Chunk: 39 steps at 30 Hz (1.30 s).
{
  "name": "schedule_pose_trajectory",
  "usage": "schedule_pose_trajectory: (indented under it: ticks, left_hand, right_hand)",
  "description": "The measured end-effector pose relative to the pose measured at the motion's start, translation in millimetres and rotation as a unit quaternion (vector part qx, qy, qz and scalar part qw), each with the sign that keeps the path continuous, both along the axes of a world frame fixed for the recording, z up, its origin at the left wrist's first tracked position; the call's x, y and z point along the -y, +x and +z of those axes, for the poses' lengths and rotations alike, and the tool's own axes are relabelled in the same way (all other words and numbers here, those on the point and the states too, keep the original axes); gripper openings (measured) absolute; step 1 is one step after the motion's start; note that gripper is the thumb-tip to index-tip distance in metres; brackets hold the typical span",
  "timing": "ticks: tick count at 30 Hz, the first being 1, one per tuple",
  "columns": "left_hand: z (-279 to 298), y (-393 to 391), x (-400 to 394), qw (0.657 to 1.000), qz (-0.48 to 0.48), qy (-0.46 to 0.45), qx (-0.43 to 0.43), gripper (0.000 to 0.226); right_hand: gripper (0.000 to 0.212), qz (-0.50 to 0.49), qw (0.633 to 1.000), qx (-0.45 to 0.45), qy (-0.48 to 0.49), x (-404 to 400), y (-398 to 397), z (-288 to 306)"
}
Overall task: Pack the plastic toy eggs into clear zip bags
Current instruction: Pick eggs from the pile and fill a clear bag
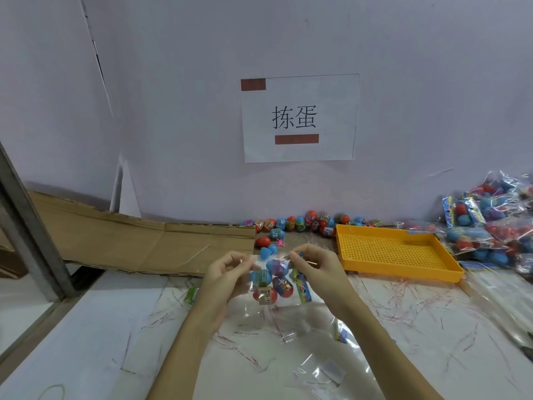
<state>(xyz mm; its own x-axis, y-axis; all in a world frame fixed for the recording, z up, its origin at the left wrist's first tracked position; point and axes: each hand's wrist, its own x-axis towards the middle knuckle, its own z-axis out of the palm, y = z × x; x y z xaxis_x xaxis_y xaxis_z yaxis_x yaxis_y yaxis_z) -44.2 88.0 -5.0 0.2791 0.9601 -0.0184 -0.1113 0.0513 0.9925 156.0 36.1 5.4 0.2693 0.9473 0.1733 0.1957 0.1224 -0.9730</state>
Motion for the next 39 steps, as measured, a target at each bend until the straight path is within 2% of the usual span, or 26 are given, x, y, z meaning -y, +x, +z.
schedule_pose_trajectory:
  ticks: [3,6,8,11,14,16,18,20,22,25,27,29,31,33,36,39]
  left_hand:
    - [0.9,1.9,1.2,0.999,0.036,-0.001,0.036,0.011]
    - [1.1,2.7,0.7,0.995,0.087,0.0,0.048,0.015]
    - [0.8,0.8,-0.9,0.994,0.098,0.011,0.035,0.015]
    - [2.0,-0.5,-1.7,0.995,0.08,-0.007,0.063,0.018]
    - [2.7,3.1,-1.2,0.993,0.047,-0.054,0.095,0.016]
    - [1.1,5.6,0.0,0.998,0.049,-0.025,0.039,0.007]
    - [-0.8,4.6,1.4,0.995,0.044,0.064,-0.064,0.022]
    - [2.1,3.6,4.2,0.984,-0.018,0.129,-0.118,0.035]
    - [2.4,5.1,7.2,0.977,-0.078,0.151,-0.132,0.035]
    - [1.3,8.0,8.9,0.981,-0.073,0.144,-0.105,0.031]
    - [0.7,9.3,7.9,0.994,-0.016,0.094,-0.045,0.034]
    - [0.8,10.7,5.3,0.998,0.034,0.025,0.036,0.033]
    - [1.2,12.0,2.6,0.992,0.055,-0.03,0.112,0.034]
    - [1.8,10.8,0.3,0.986,0.055,-0.059,0.145,0.029]
    - [0.1,6.7,-2.3,0.994,0.011,-0.051,0.097,0.022]
    - [-1.2,3.7,-2.2,1.0,-0.006,0.004,0.028,0.023]
  right_hand:
    - [0.016,0.0,1.0,-0.005,0.019,2.6,4.1,3.9]
    - [0.034,0.077,0.996,-0.036,-0.038,4.7,3.0,7.7]
    - [0.029,0.1,0.994,-0.006,-0.047,5.5,2.4,8.0]
    - [0.016,0.03,0.998,0.046,-0.007,2.5,3.0,3.8]
    - [0.016,-0.025,0.996,0.077,0.032,0.1,2.5,0.7]
    - [0.018,0.005,0.991,0.127,0.042,1.1,4.1,1.8]
    - [0.02,0.063,0.984,0.159,0.04,4.0,7.5,4.9]
    - [0.021,0.113,0.979,0.168,0.036,6.7,10.3,8.1]
    - [0.019,0.147,0.976,0.157,0.027,8.9,11.8,10.9]
    - [0.013,0.121,0.986,0.107,0.041,9.1,10.3,13.2]
    - [0.016,0.048,0.997,0.018,0.054,7.2,7.8,13.2]
    - [0.036,0.066,0.996,-0.066,0.003,6.4,7.5,12.6]
    - [0.041,0.135,0.985,-0.087,-0.056,8.6,3.6,10.7]
    - [0.034,0.136,0.986,-0.084,-0.057,9.1,-1.7,7.6]
    - [0.026,0.095,0.99,-0.1,-0.043,7.7,-4.8,6.7]
    - [0.025,0.115,0.989,-0.071,-0.057,10.1,0.8,9.4]
